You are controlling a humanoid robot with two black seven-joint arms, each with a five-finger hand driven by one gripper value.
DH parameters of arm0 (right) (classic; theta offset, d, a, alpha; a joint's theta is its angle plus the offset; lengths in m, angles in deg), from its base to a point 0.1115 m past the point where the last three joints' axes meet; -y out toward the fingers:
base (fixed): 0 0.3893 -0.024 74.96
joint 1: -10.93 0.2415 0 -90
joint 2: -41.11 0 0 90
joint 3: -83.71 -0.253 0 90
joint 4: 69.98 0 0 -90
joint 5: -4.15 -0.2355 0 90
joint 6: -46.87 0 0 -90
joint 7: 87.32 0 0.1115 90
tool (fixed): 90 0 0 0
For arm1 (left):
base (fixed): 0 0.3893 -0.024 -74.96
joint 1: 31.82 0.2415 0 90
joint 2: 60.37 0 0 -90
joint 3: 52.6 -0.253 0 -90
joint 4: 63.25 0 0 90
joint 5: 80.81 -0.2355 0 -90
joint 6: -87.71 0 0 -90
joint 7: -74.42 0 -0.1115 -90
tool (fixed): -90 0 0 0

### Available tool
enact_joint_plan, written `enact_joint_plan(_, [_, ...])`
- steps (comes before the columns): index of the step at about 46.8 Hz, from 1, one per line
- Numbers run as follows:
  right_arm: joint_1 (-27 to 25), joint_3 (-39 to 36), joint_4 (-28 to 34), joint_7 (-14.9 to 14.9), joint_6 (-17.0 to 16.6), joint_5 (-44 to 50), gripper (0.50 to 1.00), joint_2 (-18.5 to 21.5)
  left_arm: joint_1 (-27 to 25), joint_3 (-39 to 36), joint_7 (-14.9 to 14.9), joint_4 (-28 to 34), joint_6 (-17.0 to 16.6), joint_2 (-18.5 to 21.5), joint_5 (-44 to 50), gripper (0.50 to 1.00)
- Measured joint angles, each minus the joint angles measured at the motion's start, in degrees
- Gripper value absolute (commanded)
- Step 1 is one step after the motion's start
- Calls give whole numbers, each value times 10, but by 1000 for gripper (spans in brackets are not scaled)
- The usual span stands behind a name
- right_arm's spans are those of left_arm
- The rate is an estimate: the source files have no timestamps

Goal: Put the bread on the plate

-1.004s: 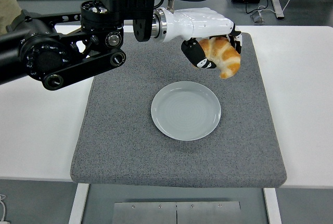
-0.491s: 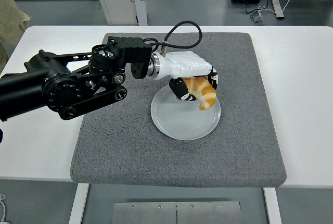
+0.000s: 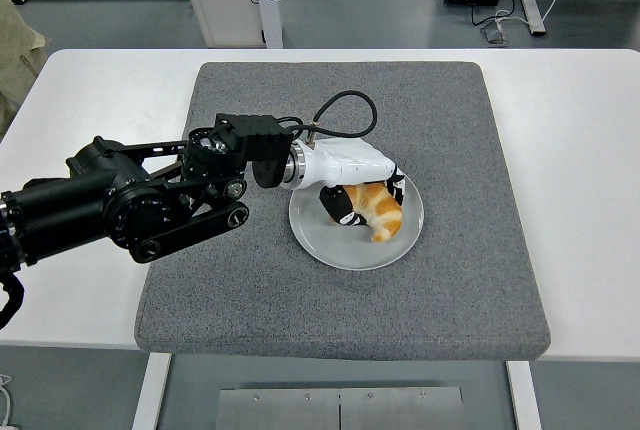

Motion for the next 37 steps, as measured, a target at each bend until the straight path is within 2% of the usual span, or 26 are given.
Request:
enact_joint_plan(14, [0,0,0,0,0,0,1000,0,6,2,1,-2,-1,-1,0,500])
enact_joint_plan(15, [0,0,0,0,0,0,1000,0,6,2,2,-2,-1,-1,0,582])
enact_joint_plan(16, [0,0,0,0,0,0,1000,0,5,2,4,-2,0,-1,3,782])
enact_joint_plan(17, [0,0,0,0,0,0,1000,0,5,2,7,-2,2,-1,7,894])
enact_joint_plan(18, [0,0,0,0,0,0,1000,0,4,2,8,-2,4,-1,9,902])
enact_joint_plan(20, [0,0,0,0,0,0,1000,0,3,3,9,-1,8,-1,14,967])
enact_joint_plan(26, [0,0,0,0,0,0,1000,0,0,3,9,3,27,4,41,972])
enact_joint_plan(37, [0,0,0,0,0,0,1000,0,-17,9,9,31,33,27,53,972])
